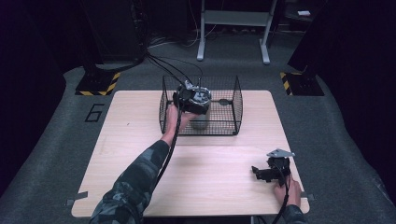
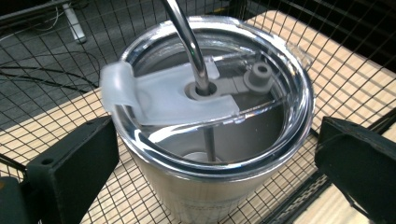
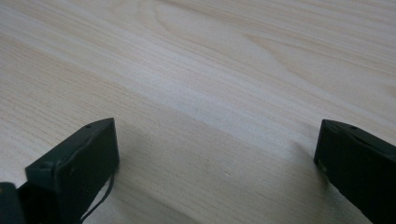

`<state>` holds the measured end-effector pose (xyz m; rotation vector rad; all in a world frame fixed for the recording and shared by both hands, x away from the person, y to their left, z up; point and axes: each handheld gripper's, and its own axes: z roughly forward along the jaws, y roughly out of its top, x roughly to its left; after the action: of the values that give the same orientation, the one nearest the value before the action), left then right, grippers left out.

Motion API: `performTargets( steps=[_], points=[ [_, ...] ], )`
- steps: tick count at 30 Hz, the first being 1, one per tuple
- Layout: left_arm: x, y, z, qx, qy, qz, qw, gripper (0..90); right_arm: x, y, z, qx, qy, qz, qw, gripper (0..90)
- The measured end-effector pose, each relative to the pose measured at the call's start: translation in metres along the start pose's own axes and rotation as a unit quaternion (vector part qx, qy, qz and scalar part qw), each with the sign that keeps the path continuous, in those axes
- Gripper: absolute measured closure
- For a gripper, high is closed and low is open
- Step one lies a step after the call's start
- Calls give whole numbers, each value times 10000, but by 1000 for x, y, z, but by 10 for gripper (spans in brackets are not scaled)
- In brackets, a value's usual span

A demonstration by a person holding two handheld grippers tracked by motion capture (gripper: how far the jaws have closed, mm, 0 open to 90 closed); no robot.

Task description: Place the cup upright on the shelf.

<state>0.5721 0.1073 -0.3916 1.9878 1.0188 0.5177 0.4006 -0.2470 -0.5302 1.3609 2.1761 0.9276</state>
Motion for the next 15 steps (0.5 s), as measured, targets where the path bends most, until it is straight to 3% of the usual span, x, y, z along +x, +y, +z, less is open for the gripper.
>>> performTargets(
  steps=[9, 15],
  points=[
    [1, -1, -22, -35, -109, 77, 9999, 2, 1, 0, 0, 22, -9, 56, 10000, 0],
    [4, -4, -47, -102, -232, 75, 9997, 2, 0, 0, 0, 2, -2, 8, 10000, 0]
  ],
)
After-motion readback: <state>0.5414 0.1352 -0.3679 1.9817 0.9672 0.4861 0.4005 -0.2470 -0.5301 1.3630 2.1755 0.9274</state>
